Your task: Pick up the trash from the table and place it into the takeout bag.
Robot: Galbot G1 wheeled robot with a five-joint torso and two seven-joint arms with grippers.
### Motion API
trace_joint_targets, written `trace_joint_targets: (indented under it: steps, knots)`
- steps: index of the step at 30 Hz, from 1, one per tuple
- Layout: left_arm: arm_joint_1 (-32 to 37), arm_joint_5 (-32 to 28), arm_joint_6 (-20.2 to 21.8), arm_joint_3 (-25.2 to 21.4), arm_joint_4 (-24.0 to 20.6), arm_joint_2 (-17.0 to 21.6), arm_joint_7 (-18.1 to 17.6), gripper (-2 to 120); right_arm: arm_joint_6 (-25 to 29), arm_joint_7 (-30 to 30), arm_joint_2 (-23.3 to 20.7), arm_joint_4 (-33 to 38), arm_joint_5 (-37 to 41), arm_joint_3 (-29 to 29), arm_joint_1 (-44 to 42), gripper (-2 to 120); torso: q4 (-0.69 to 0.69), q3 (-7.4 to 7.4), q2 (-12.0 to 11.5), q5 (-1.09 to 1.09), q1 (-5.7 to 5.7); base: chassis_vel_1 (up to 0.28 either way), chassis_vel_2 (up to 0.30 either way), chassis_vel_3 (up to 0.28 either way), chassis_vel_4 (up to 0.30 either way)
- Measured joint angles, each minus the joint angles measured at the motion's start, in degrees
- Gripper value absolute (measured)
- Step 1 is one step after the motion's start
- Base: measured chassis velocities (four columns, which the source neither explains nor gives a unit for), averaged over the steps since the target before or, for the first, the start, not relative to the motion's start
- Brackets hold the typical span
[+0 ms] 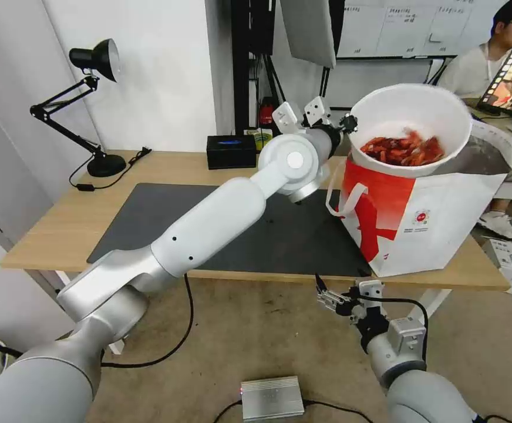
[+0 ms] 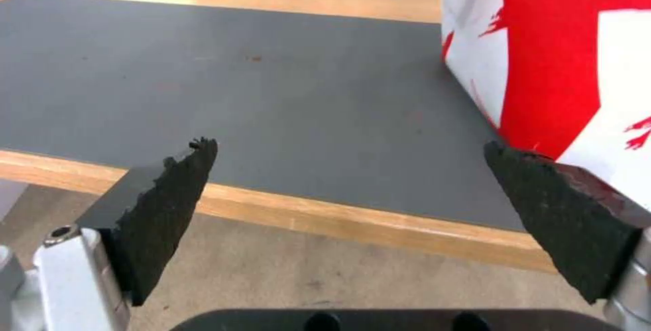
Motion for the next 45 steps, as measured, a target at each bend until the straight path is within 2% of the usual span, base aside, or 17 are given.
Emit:
trace_joint_targets:
  steps: [6, 13, 14, 17, 20, 26, 28, 29, 31, 33, 35, 36, 37, 40, 41, 44, 45]
  knots:
    - [-0.3, -0.1, 0.1, 0.0, -0.2, 0.6, 0.0, 47, 0.0, 0.0, 0.0, 0.0, 0.0, 0.0, 0.0, 100, -0.01, 0.00, 0.0, 0.00, 0.00, 0.000, 0.000, 0.000, 0.000]
    - [-0.5, -0.2, 0.1, 0.0, -1.0, 1.6, 0.0, 75, 0.0, 0.0, 0.0, 0.0, 0.0, 0.0, 0.0, 100, -0.01, 0.00, 0.0, 0.00, 0.00, 0.000, 0.000, 0.000, 0.000]
    - [-0.5, -0.2, 0.1, 0.0, -1.0, 1.6, 0.0, 75, 0.0, 0.0, 0.0, 0.0, 0.0, 0.0, 0.0, 100, -0.01, 0.00, 0.0, 0.00, 0.00, 0.000, 0.000, 0.000, 0.000]
    - [-0.5, 0.4, 0.0, 0.3, -1.6, 2.8, 0.3, 91, 0.0, 0.0, 0.0, 0.0, 0.0, 0.0, 0.0, 100, -0.01, 0.00, 0.0, 0.00, 0.00, 0.000, 0.000, 0.000, 0.000]
    - [-0.3, 2.3, -0.1, 1.2, -2.1, 4.1, 1.3, 99, 0.0, 0.0, 0.0, 0.0, 0.0, 0.0, 0.0, 100, -0.01, 0.00, 0.0, 0.00, 0.00, 0.000, 0.000, 0.000, 0.000]
    - [0.9, 7.0, -1.2, 3.5, -5.1, 9.3, 4.6, 100, 0.0, 0.0, 0.0, 0.0, 0.0, 0.0, 0.0, 100, -0.01, 0.00, 0.0, -0.01, 0.00, 0.000, 0.000, 0.000, 0.000]
    - [2.1, 11.9, -2.7, 4.3, -6.5, 12.3, 6.5, 100, 0.0, 0.0, 0.0, 0.0, 0.0, 0.0, 0.0, 100, -0.01, 0.00, 0.0, -0.01, 0.00, 0.000, 0.000, 0.000, 0.000]
    - [2.1, 11.9, -2.7, 4.3, -6.5, 12.3, 6.5, 100, 0.0, 0.0, 0.0, 0.0, 0.0, 0.0, 0.0, 100, -0.01, 0.00, 0.0, -0.01, 0.00, 0.000, 0.000, 0.000, 0.000]
    - [3.7, 18.5, -4.4, 5.1, -7.8, 15.9, 9.5, 100, 0.0, 0.0, 0.0, 0.0, 0.0, 0.0, 0.0, 100, -0.01, 0.00, 0.0, -0.01, 0.00, 0.000, 0.000, 0.000, 0.000]
    - [4.2, 20.0, -4.7, 5.2, -8.1, 16.8, 10.1, 100, 0.0, 0.0, 0.0, 0.0, 0.0, 0.0, 0.0, 100, -0.01, 0.00, 0.0, -0.01, 0.00, 0.000, 0.000, 0.000, 0.000]
    - [6.9, 26.7, -5.7, 5.3, -9.5, 22.0, 13.5, 100, 0.0, 0.0, 0.0, 0.0, 0.0, 0.0, 0.0, 100, 0.00, 0.00, 0.0, -0.02, 0.00, 0.000, 0.000, 0.000, 0.000]
    - [8.3, 29.3, -6.1, 4.9, -9.5, 24.5, 15.4, 100, 0.0, 0.0, 0.0, 0.0, 0.0, 0.0, 0.0, 100, 0.00, 0.00, 0.0, -0.02, 0.00, 0.000, 0.000, 0.000, 0.000]
    - [8.3, 29.3, -6.1, 4.9, -9.5, 24.5, 15.4, 100, 0.0, 0.0, 0.0, 0.0, 0.0, 0.0, 0.0, 100, 0.00, 0.00, 0.0, -0.02, 0.00, 0.000, 0.000, 0.000, 0.000]
    - [12.2, 33.1, -6.8, 2.3, -10.0, 29.6, 17.9, 100, 0.0, 0.0, 0.0, 0.0, 0.0, 0.0, 0.0, 100, 0.01, 0.00, 0.0, -0.04, 0.00, 0.000, 0.000, 0.000, 0.000]
    - [12.2, 33.1, -6.8, 2.3, -10.0, 29.6, 17.9, 100, 0.0, 0.0, 0.0, 0.0, 0.0, 0.0, 0.0, 100, 0.01, 0.00, 0.0, -0.04, 0.00, 0.000, 0.000, 0.000, 0.000]
    - [17.3, 36.3, -6.9, -2.2, -12.7, 34.6, 21.0, 100, 0.0, 0.0, 0.0, 0.0, 0.0, 0.0, 0.0, 100, -0.01, 0.00, 0.0, -0.01, 0.00, 0.000, 0.000, 0.000, 0.000]
    - [17.3, 36.3, -6.9, -2.2, -12.7, 34.6, 21.0, 100, 0.0, 0.0, 0.0, 0.0, 0.0, 0.0, 0.0, 100, -0.01, 0.00, 0.0, -0.01, 0.00, 0.000, 0.000, 0.000, 0.000]
